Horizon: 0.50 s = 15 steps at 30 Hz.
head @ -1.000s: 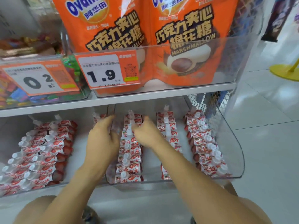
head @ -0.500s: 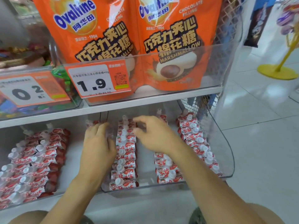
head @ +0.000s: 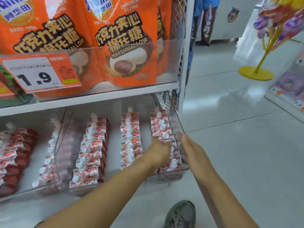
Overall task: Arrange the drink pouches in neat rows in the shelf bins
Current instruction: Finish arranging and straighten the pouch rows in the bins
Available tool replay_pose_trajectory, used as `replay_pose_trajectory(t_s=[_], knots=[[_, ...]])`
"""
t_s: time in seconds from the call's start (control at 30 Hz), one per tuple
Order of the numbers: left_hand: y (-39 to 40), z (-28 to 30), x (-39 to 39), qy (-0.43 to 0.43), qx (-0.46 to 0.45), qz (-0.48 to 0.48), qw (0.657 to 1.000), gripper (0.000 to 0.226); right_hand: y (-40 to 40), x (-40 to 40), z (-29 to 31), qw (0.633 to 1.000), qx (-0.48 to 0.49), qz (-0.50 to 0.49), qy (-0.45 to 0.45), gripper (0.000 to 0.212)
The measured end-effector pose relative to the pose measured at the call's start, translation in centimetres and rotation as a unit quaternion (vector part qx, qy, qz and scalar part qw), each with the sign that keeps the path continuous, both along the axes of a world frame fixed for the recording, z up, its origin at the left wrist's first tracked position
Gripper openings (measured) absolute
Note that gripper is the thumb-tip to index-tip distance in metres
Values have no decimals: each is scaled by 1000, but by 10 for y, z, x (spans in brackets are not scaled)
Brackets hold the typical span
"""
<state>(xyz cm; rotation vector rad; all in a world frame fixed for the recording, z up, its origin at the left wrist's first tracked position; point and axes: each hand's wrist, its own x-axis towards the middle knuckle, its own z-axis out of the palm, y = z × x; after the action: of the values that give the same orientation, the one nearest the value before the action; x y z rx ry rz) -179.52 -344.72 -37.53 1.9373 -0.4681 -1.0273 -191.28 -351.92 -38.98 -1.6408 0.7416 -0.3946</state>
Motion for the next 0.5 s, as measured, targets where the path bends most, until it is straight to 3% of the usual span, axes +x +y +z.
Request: replay_pose_trajectory(t_s=[0.1, 0.2, 0.3, 0.4, 0.5], knots=[[0, -10, 0, 51, 4, 25, 998, 48, 3, 3, -1, 998, -54, -36, 16, 59], [4, -9, 9, 113, -23, 39, 993, 23, 0, 2, 2, 1000, -18, -12, -14, 49], [-8, -3, 24, 75, -18, 56, 995, 59, -2, -1, 7, 999, -3, 23, -34, 40], [-30, 1, 33, 39, -57, 103, 992, 71, 0, -1, 8, 999, -33, 0, -37, 41], [-40, -5, 31, -17, -46, 82, 995, 74, 0, 0, 6, 999, -33, -13, -39, 44]])
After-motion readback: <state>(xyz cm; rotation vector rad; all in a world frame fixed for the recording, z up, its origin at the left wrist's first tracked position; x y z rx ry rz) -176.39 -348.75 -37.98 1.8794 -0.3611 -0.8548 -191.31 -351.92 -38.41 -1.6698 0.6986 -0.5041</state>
